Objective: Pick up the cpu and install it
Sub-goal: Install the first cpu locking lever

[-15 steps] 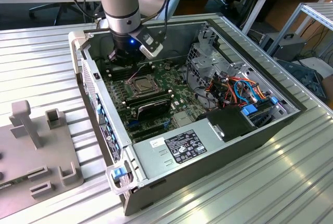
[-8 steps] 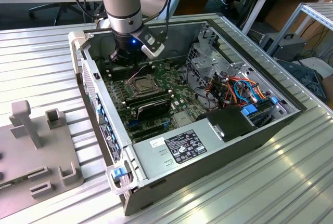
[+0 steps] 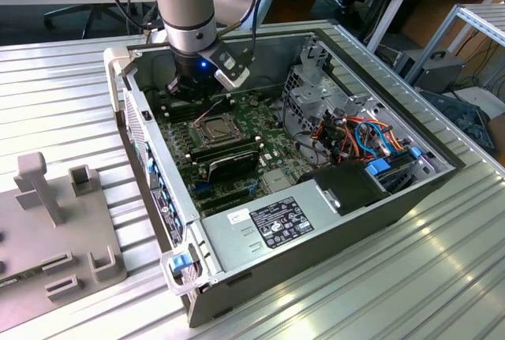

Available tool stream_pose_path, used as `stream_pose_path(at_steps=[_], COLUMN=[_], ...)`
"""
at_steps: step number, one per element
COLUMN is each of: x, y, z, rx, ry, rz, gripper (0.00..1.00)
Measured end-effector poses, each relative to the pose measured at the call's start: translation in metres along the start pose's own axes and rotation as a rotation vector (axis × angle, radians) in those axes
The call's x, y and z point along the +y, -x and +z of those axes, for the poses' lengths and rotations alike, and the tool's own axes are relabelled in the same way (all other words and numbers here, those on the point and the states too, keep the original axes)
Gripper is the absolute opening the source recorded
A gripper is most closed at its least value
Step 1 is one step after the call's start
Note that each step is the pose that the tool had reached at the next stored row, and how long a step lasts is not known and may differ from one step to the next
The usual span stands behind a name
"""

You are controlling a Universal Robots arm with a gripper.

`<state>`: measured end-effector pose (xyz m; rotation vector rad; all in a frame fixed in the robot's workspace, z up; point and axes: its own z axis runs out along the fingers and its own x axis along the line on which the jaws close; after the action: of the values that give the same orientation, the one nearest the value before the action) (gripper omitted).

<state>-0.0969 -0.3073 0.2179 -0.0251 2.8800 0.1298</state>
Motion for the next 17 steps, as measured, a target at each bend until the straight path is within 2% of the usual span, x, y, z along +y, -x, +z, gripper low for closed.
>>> stream_pose_path(at_steps=[5,8,10,13,17], x=[-0.0004,-0.0007,-0.0008,-0.0008,-0.0009], y=[0.0023,0.0064,0.0087,0.0093,0.0134], z=[0.0041,0.0067,0.0078,0.0080,0.0090], rx=[0.0152,0.0317,0.0400,0.0416,0.0462], ry=[0.0000,0.0002,0.0003,0.0002,0.0002], rz=[0.001,0.003,0.004,0.004,0.004], gripper=[0.11,0.11,0.11,0.11,0.11])
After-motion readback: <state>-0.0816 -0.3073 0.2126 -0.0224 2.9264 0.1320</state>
